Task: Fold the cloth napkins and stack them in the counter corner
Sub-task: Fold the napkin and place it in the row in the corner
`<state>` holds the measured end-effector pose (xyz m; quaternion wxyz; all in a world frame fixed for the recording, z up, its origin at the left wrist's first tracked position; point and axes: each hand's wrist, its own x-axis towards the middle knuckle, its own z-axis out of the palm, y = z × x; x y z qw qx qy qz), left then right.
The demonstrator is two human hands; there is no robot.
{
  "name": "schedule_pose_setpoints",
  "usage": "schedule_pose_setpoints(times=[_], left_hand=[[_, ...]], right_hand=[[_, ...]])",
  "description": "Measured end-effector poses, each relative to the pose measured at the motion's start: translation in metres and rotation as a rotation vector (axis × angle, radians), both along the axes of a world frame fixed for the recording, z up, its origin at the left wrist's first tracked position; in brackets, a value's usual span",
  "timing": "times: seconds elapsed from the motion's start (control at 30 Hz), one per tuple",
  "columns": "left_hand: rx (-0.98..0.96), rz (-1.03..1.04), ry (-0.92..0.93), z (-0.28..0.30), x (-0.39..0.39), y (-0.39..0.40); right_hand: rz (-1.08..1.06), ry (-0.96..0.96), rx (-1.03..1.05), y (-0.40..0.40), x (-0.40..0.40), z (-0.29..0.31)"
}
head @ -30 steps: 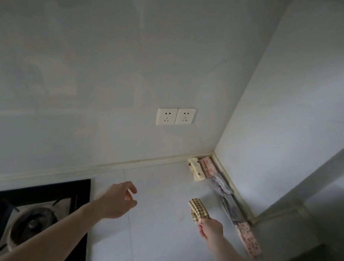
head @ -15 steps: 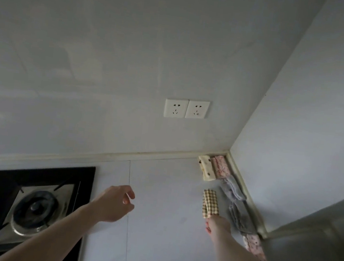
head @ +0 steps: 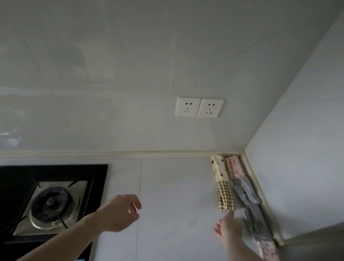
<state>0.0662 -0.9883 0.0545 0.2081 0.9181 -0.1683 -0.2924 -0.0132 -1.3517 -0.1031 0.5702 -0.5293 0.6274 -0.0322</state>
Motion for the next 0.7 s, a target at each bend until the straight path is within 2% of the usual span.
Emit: schedule_pose_setpoints(times=[0.07,0.13,0.27,0.47,0.7], left_hand=[[-0.019,0.031,0.007,0.001,-0.002,0.01],[-0.034,0.061,0.014,0.001,-0.007,0.025],[-0.033,0.131,0.046,0.0,-0.031,0.072],[-0.002,0.251,0.082,-0.001,-0.089,0.179],[-0.045,0.547,-0.032,0.026,-0.173,0.333]], right_hand=[[0.14,0.138,-0.166,0.026,-0.013,-0.012],[0.388,0.221,-0.346,0.052,-0.024,-0.017],[0.649,0.286,-0.433,0.1,-0.028,-0.009],[1.106,0.067,-0.348,0.236,-0.019,0.016],[1.413,-0.31,-0.146,0.461,-0.053,0.08]])
